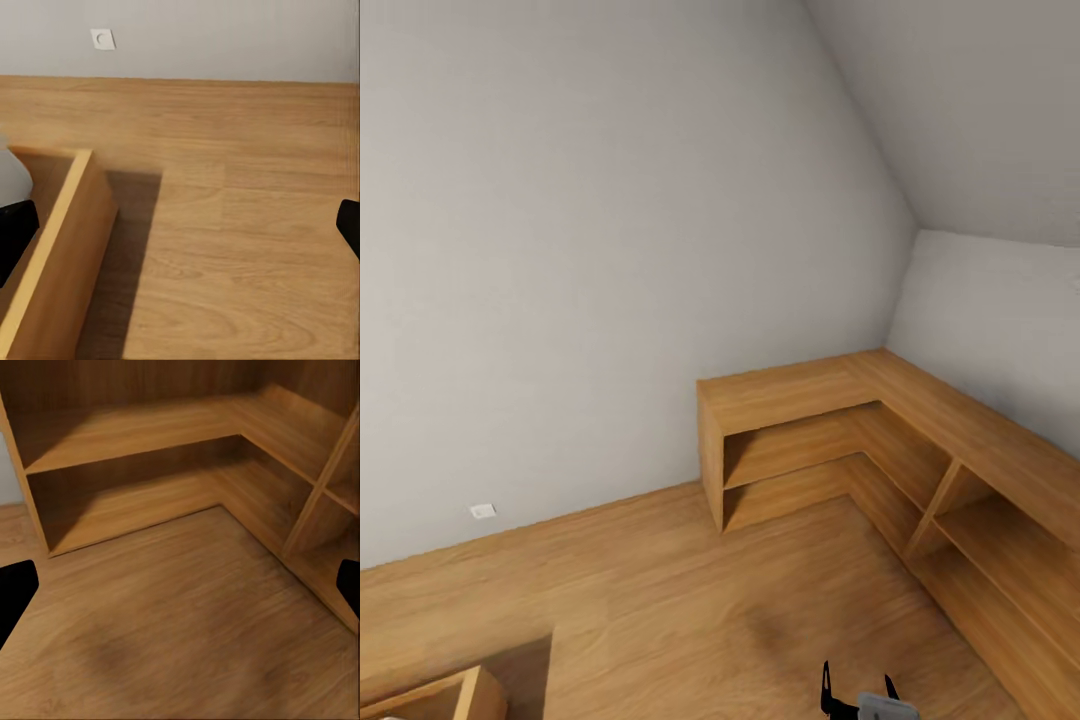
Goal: In the bedroom, organize the workspace by keeping the computer under the desk, ensuring the monitor is on the desk, placing the keyboard on the desk next to the monitor, placing the mouse on the desk next to the keyboard, moving the folder from the swivel chair onto the desk next to the mouse, stacking the notebook on top of the folder with the pen on top of the notebook, and positioning the swivel chair next to the desk.
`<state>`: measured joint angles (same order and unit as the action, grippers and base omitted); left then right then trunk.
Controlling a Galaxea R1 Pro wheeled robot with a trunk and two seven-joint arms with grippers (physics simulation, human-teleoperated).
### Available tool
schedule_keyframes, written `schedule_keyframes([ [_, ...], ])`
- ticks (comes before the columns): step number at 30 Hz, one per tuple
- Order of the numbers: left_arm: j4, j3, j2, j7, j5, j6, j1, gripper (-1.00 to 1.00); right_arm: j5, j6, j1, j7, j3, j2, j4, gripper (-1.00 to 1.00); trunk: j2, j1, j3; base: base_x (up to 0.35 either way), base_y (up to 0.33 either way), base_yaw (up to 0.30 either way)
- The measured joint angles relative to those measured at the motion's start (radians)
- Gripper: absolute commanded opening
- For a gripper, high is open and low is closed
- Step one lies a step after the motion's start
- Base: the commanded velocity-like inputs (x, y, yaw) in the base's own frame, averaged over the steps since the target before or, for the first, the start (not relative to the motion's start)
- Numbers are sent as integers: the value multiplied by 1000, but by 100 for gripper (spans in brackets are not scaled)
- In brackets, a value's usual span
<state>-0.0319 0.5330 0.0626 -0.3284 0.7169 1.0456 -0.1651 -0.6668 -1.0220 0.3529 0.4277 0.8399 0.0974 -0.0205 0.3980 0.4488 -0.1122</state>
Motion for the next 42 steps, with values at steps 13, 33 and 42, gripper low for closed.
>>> schedule_keyframes([
  [13,0,0,-1,0,0,0,0,100,0,0,0,-1,0,0,0,100,0,0,0,331,107,-265],
  [33,-1,0,-1,-1,0,0,0,100,0,0,0,-4,0,0,0,100,0,1,0,205,118,-282],
  [42,-1,1,0,-2,0,0,0,100,0,0,0,-12,0,0,0,100,0,0,0,162,2,-293],
])
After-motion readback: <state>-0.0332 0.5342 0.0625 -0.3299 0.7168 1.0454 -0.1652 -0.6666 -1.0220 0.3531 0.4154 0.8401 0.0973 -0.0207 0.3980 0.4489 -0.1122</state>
